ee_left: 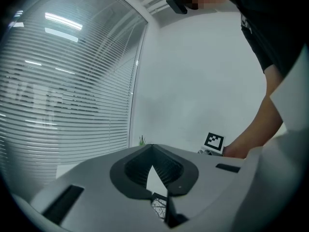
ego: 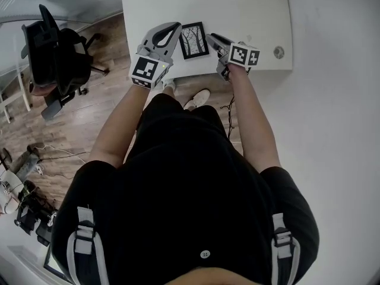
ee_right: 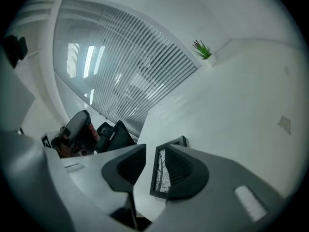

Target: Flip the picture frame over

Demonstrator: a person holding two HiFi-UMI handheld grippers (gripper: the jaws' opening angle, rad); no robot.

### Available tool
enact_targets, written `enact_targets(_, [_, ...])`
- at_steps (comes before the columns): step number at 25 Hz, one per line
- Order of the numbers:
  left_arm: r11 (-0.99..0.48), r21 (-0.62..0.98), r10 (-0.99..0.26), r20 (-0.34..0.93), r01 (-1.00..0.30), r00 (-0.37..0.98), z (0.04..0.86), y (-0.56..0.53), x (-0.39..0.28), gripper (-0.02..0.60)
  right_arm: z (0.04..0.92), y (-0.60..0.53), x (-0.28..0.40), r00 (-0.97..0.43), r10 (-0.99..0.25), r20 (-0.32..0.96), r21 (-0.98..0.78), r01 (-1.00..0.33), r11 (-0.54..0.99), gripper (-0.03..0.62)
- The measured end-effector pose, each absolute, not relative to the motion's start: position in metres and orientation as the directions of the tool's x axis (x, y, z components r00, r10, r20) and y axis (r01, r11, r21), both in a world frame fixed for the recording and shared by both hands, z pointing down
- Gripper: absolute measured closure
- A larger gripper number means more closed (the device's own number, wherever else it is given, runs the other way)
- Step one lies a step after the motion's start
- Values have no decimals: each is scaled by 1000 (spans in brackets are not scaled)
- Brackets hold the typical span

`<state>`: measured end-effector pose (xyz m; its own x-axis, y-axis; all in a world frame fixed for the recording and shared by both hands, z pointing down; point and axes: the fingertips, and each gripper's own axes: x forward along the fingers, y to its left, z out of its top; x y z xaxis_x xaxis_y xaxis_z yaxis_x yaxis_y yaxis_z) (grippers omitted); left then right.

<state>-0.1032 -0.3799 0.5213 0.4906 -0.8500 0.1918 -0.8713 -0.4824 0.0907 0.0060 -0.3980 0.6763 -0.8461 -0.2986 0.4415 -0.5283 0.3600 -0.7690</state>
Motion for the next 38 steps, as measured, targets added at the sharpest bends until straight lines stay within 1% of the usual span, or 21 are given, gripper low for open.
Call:
enact_targets(3, [-481,93,-849,196,-872,490,517,-371,-102,574,657,-392,8,-842,-290,455,-706,-540,458,474])
enact_targets(8, [-470,90,-855,201,-878,478,507,-355,-102,574,609,-381,2,-849,-299,435,-589,-519,619,474])
enact_targets(11, [-472,89,-856,194,-877,480,495,-343,-98,574,579,-374,2,-850,-326,413,-499,-511,700,474])
enact_targets(15, [-470,85,-859,185,-878,478,478,-326,-92,574,539,-366,3,-839,-386,385,-338,-517,786,474])
enact_targets(21, [-482,65,-861,151,-874,486,449,-300,-81,574,477,-345,5,-851,-445,278,-206,-505,838,476])
enact_targets(25, [-477,63,-868,124,-877,481,424,-282,-76,574,439,-323,6,-867,-456,202,-157,-488,859,496])
enact_targets(32, [-460,77,-879,97,-884,466,385,-251,-67,574,385,-290,6,-901,-421,107,-106,-432,896,536])
enact_targets(38, [-448,51,-890,72,-893,451,363,-231,-58,574,361,-266,12,-912,-402,83,-73,-408,910,583])
